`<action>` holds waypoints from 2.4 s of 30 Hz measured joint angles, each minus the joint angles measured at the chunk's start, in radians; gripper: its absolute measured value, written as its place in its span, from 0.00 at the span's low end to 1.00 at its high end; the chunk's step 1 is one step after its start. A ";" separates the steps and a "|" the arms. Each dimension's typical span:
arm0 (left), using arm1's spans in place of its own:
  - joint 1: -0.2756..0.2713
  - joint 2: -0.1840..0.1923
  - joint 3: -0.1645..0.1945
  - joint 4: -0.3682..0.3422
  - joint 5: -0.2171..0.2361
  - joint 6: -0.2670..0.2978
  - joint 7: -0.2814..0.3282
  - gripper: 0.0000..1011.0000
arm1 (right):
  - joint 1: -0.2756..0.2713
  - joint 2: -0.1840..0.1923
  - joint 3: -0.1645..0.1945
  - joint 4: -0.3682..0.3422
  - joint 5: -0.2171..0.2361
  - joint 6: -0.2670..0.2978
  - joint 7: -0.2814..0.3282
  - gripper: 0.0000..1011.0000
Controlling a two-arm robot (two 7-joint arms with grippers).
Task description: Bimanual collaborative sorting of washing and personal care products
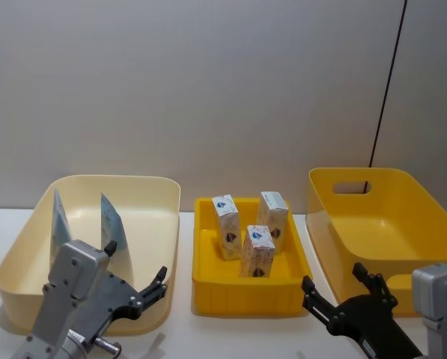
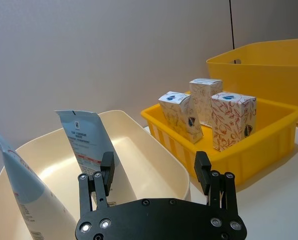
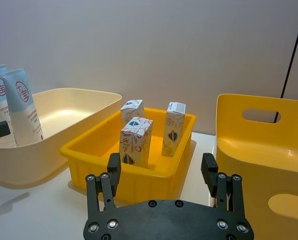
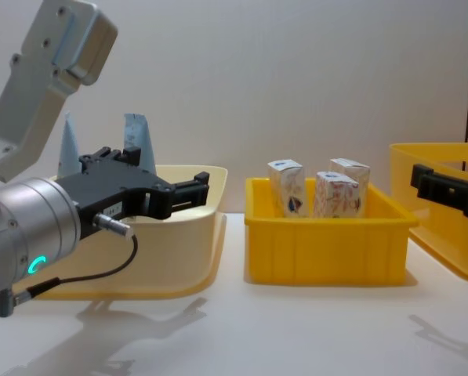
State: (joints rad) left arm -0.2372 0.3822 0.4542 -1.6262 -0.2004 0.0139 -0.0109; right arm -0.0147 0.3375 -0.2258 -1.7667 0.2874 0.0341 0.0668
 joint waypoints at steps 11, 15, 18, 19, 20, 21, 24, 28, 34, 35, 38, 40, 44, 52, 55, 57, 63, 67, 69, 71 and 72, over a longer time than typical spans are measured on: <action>0.000 0.000 0.000 0.000 0.000 0.000 0.000 0.99 | 0.000 0.000 0.000 0.000 0.000 0.000 0.000 0.99; 0.000 0.000 0.000 0.000 0.000 0.000 0.000 0.99 | 0.000 0.000 0.000 0.000 0.000 0.000 0.000 0.99; 0.000 0.000 0.000 0.000 0.000 0.000 0.000 0.99 | 0.000 0.000 0.000 0.000 0.000 0.000 0.000 0.99; 0.000 0.000 0.000 0.000 0.000 0.000 0.000 0.99 | 0.000 0.000 0.000 0.000 0.000 0.000 0.000 0.99; 0.000 0.000 0.000 0.000 0.000 0.000 0.000 0.99 | 0.000 0.000 0.000 0.000 0.000 0.000 0.000 0.99; 0.000 0.000 0.000 0.000 0.000 0.000 0.000 0.99 | 0.000 0.000 0.000 0.000 0.000 0.000 0.000 0.99; 0.000 0.000 0.000 0.000 0.000 0.000 0.000 0.99 | 0.000 0.000 0.000 0.000 0.000 0.000 0.000 0.99; 0.000 0.000 0.000 0.000 0.000 0.000 0.000 0.99 | 0.000 0.000 0.000 0.000 0.000 0.000 0.000 0.99; 0.000 0.000 0.000 0.000 0.000 0.000 0.000 0.99 | 0.000 0.000 0.000 0.000 0.000 0.000 0.000 0.99; 0.000 0.000 0.000 0.000 0.000 0.000 0.000 0.99 | 0.000 0.000 0.000 0.000 0.000 0.000 0.000 0.99; 0.000 0.000 0.000 0.000 0.000 0.000 0.000 0.99 | 0.000 0.000 0.000 0.000 0.000 0.000 0.000 0.99; 0.000 0.000 0.000 0.000 0.000 0.000 0.000 0.99 | 0.000 0.000 0.000 0.000 0.000 0.000 0.000 0.99; 0.000 0.000 0.000 0.000 0.000 0.000 0.000 0.99 | 0.000 0.000 0.000 0.000 0.000 0.000 0.000 0.99; 0.000 -0.001 -0.001 0.000 0.000 0.001 0.000 0.99 | 0.000 0.000 0.000 0.000 0.000 0.000 0.000 0.99; 0.001 -0.002 -0.004 0.000 -0.002 0.004 -0.001 0.99 | 0.000 0.000 0.000 0.000 0.000 0.000 0.000 0.99; 0.001 -0.004 -0.007 0.000 -0.006 0.008 -0.001 0.99 | 0.000 0.000 0.000 0.000 0.000 0.000 0.000 0.99; 0.001 -0.015 -0.022 0.001 -0.027 0.028 -0.003 0.99 | 0.000 0.000 0.000 0.000 0.000 0.000 0.000 0.99; -0.003 -0.022 -0.032 0.005 -0.039 0.044 -0.006 0.99 | 0.000 0.000 0.000 0.000 0.000 0.000 0.000 0.99; -0.005 -0.023 -0.034 0.007 -0.040 0.047 -0.008 0.99 | 0.000 0.000 0.000 0.000 0.000 0.000 0.000 0.99; -0.008 -0.025 -0.036 0.009 -0.042 0.051 -0.012 0.99 | 0.000 0.000 0.000 0.000 0.000 0.000 0.000 0.99; -0.009 -0.026 -0.037 0.011 -0.043 0.052 -0.014 0.99 | 0.000 0.000 0.000 0.000 0.000 0.000 0.000 0.99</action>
State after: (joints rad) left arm -0.2467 0.3566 0.4168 -1.6154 -0.2431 0.0661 -0.0253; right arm -0.0146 0.3374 -0.2258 -1.7668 0.2873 0.0341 0.0668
